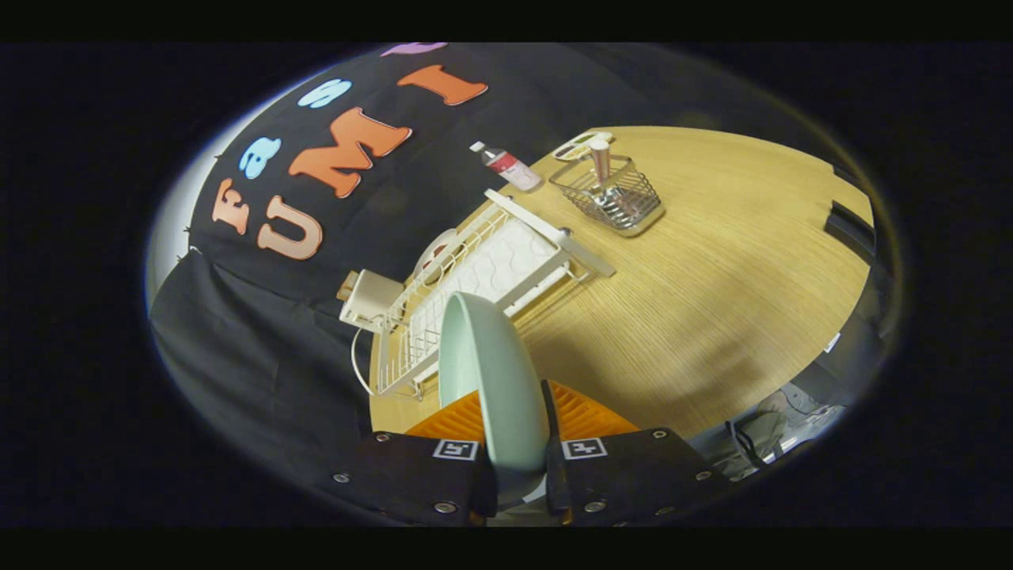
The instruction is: Take the plate from the dish rack, then take the spoon from the basket and place it into the plate.
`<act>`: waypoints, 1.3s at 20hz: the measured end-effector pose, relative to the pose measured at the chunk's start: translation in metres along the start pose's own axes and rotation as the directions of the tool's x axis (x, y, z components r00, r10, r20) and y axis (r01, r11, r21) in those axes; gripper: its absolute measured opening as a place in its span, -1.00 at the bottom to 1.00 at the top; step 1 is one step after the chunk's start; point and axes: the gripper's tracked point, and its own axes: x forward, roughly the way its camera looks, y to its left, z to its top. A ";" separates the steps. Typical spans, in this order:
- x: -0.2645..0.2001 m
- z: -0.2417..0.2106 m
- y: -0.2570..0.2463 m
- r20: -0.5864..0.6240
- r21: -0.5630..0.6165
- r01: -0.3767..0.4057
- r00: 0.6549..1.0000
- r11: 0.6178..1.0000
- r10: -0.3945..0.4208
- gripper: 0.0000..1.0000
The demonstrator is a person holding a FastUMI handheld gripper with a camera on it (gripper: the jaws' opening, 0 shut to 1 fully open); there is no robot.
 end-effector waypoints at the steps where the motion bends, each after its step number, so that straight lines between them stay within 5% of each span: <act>1: 0.002 -0.005 0.002 -0.008 0.011 -0.015 1.000 1.000 0.015 -0.52; 11: 0.046 -0.032 -0.001 -0.076 0.062 -0.030 0.996 0.998 0.035 -0.51; 18: 0.051 -0.035 -0.017 -0.099 0.075 0.050 0.994 0.996 -0.042 -0.39; 26: 0.013 0.019 -0.055 -0.021 -0.117 0.171 0.984 0.978 -0.175 0.58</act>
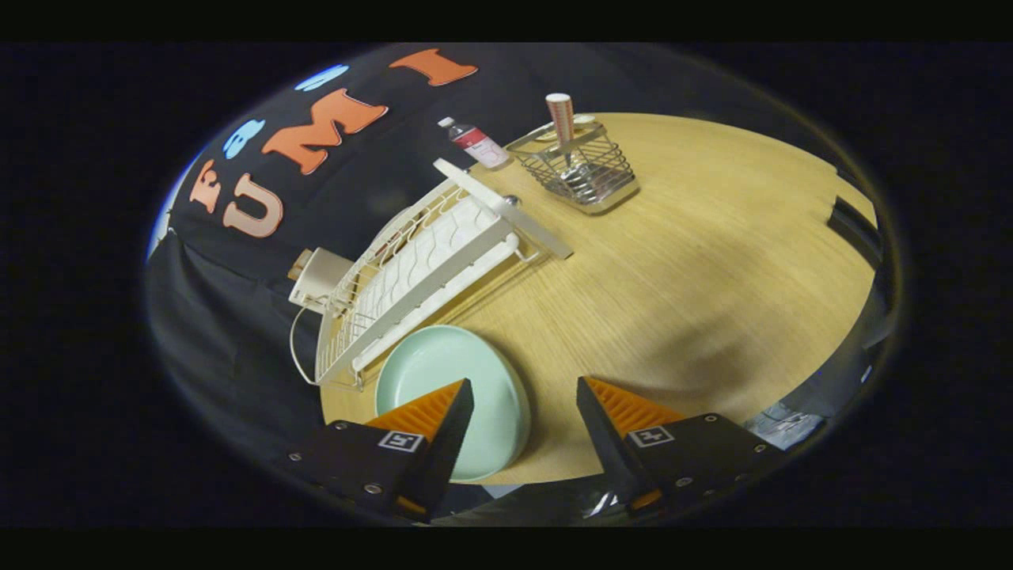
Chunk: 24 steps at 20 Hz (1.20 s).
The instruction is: Take the plate from the dish rack, then take the spoon from the basket and place it into the plate.
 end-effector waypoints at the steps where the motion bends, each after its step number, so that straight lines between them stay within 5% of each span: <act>1: -0.003 0.007 -0.008 0.011 -0.016 0.023 1.000 1.000 -0.023 0.82; 3: -0.011 0.025 -0.023 0.037 -0.073 0.061 0.998 0.995 -0.058 0.96; 11: -0.042 0.136 -0.052 0.303 -0.326 0.225 0.945 0.918 -0.124 0.97; 15: -0.057 0.197 -0.036 0.469 -0.396 0.257 0.882 0.882 -0.046 0.97; 24: -0.014 0.223 -0.010 0.463 -0.544 0.140 0.872 0.828 0.156 0.97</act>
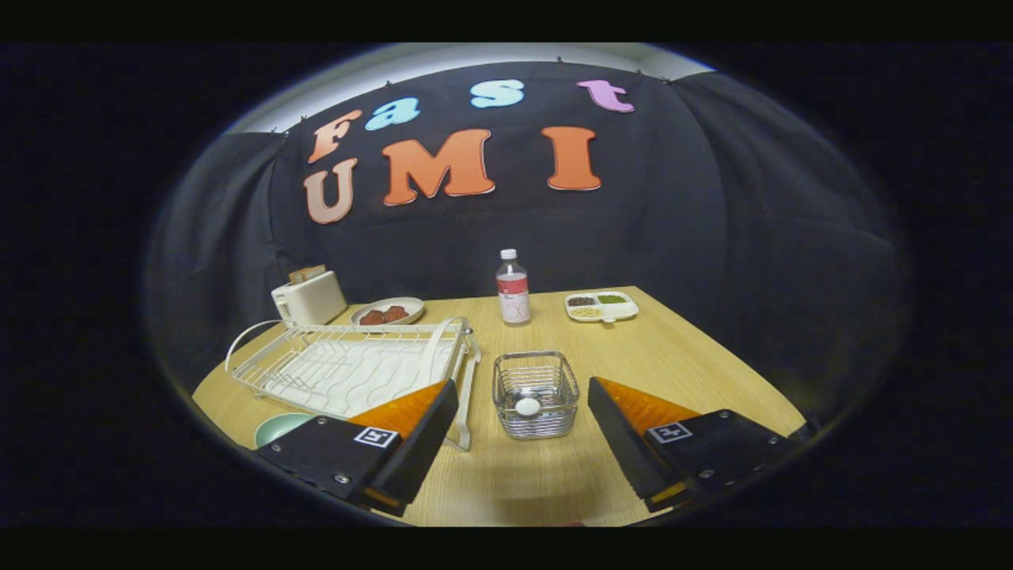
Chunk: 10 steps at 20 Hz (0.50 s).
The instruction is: Take the plate from the dish rack, then take the spoon from the basket and place it into the plate.
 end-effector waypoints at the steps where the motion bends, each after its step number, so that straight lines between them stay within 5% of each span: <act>1: 0.006 -0.002 -0.001 0.001 -0.001 -0.004 1.000 1.000 0.004 0.97; 6: 0.025 -0.012 -0.004 -0.034 -0.008 -0.005 0.999 1.000 0.005 0.69; 10: 0.031 -0.021 -0.006 -0.071 -0.004 0.019 0.997 1.000 -0.019 -0.05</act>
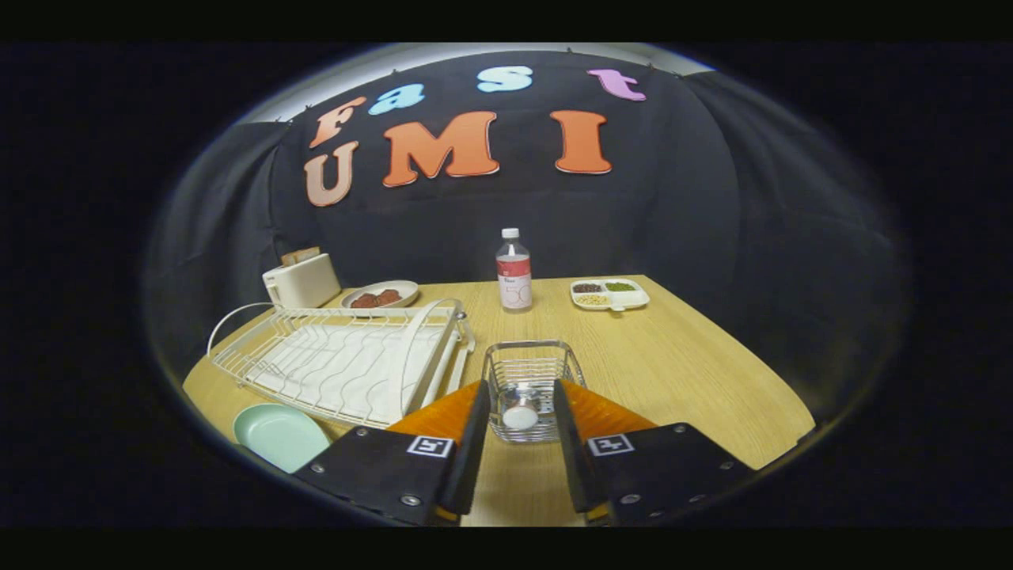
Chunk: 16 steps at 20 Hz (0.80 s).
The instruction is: Take the plate from the dish rack, then take the spoon from the basket and place it into the plate.
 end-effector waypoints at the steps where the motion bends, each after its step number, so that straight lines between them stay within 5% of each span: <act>1: 0.001 0.002 -0.004 0.001 0.001 0.012 1.000 1.000 -0.012 -0.38; 3: -0.001 0.001 -0.002 -0.012 0.014 0.001 1.000 1.000 -0.001 -0.76; 6: -0.006 0.009 -0.010 -0.005 0.013 0.025 1.000 1.000 -0.025 -0.89; 16: -0.088 0.068 0.002 0.104 -0.009 0.121 0.987 0.993 -0.119 -0.90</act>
